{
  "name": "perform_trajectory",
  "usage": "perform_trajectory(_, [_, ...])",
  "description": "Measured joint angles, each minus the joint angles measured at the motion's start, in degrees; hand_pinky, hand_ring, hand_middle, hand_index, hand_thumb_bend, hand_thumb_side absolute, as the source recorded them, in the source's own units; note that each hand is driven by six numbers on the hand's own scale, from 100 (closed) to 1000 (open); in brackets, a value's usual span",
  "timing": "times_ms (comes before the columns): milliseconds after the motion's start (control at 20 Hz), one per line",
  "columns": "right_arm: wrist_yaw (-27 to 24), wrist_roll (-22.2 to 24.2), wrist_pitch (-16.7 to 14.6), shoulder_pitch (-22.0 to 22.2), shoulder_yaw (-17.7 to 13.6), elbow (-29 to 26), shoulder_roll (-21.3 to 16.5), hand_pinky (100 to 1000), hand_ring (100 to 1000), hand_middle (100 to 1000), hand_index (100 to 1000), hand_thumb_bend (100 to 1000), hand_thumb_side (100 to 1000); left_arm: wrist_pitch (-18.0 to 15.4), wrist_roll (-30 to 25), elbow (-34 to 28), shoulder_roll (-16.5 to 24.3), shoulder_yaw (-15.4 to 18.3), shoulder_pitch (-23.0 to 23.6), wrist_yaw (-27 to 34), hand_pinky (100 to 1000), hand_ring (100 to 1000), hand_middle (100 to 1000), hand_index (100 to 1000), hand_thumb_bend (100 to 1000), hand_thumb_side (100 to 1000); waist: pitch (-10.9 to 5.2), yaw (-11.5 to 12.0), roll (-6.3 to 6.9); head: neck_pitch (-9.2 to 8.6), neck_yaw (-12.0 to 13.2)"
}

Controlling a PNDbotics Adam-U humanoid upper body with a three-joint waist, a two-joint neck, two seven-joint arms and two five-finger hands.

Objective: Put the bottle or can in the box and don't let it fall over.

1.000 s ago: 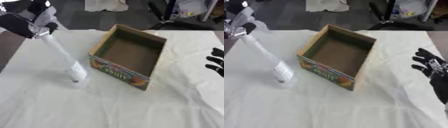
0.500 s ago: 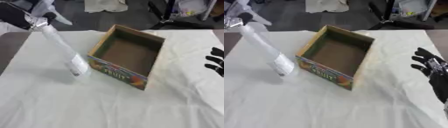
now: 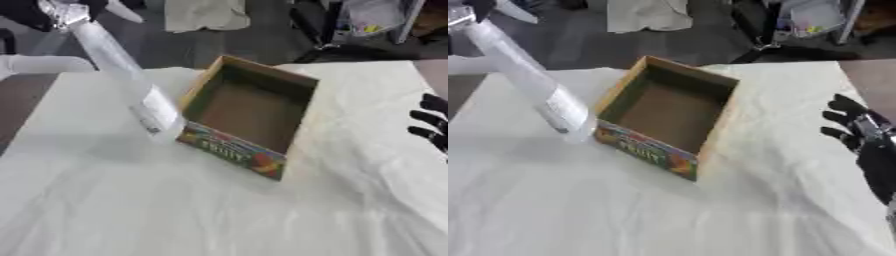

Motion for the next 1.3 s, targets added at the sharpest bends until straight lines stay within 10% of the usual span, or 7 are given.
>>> perform_trajectory(1300, [-0.5,1.1,1.9,-1.7,0.9,-1.9,-0.1,853,919,1000,795,100,769,-0.9,8.8,4.6,-4.9,1.4,-4.4,-4.3,485,216,283,365,100,100,1.53,-5.4,3.74,-0.21,3.3])
